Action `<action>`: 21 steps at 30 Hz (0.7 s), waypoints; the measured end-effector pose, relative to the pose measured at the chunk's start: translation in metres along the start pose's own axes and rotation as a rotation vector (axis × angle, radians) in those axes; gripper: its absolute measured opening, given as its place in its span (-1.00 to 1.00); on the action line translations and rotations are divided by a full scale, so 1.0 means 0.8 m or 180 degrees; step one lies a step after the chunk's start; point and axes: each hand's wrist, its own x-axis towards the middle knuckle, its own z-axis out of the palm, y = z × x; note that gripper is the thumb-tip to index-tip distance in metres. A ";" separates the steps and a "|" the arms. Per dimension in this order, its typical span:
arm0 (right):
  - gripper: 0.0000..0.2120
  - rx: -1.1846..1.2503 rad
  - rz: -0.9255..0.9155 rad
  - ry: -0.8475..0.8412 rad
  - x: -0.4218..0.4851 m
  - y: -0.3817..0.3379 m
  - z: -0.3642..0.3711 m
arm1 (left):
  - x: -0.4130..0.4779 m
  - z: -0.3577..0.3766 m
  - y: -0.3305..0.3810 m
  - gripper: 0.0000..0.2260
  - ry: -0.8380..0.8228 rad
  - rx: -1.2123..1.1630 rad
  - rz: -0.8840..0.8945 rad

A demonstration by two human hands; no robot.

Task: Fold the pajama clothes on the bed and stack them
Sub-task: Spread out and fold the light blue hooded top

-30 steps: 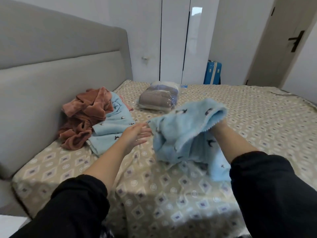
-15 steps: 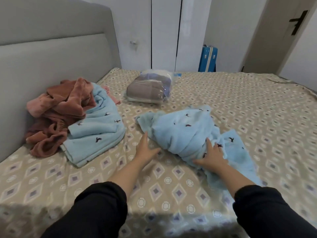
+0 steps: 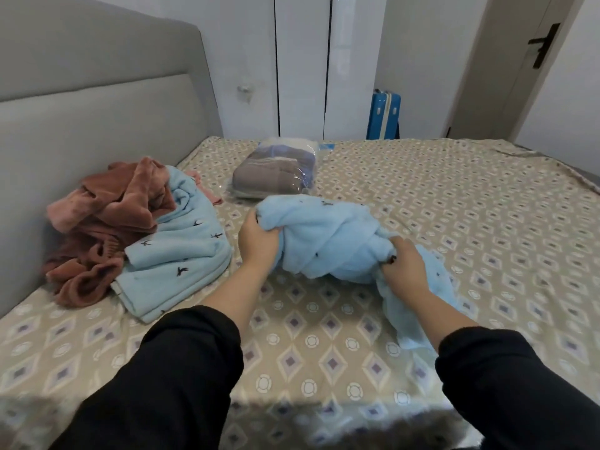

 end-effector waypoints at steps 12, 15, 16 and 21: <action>-0.25 0.0573 0.0703 -0.1016 0.001 -0.034 -0.050 | -0.036 -0.060 0.034 -0.82 -0.2900 0.1130 0.0216; -0.37 0.1146 0.0796 -0.1023 -0.017 -0.031 -0.038 | -0.059 -0.057 -0.003 -0.89 -0.3081 0.1040 0.0016; -0.37 0.1330 0.0834 -0.1059 -0.021 -0.036 -0.032 | -0.068 -0.058 -0.011 -0.80 -0.3091 0.0988 0.0011; -0.29 0.1026 0.0711 -0.1767 -0.036 -0.069 -0.001 | -0.100 -0.059 -0.032 -0.56 -0.2749 0.0672 -0.0002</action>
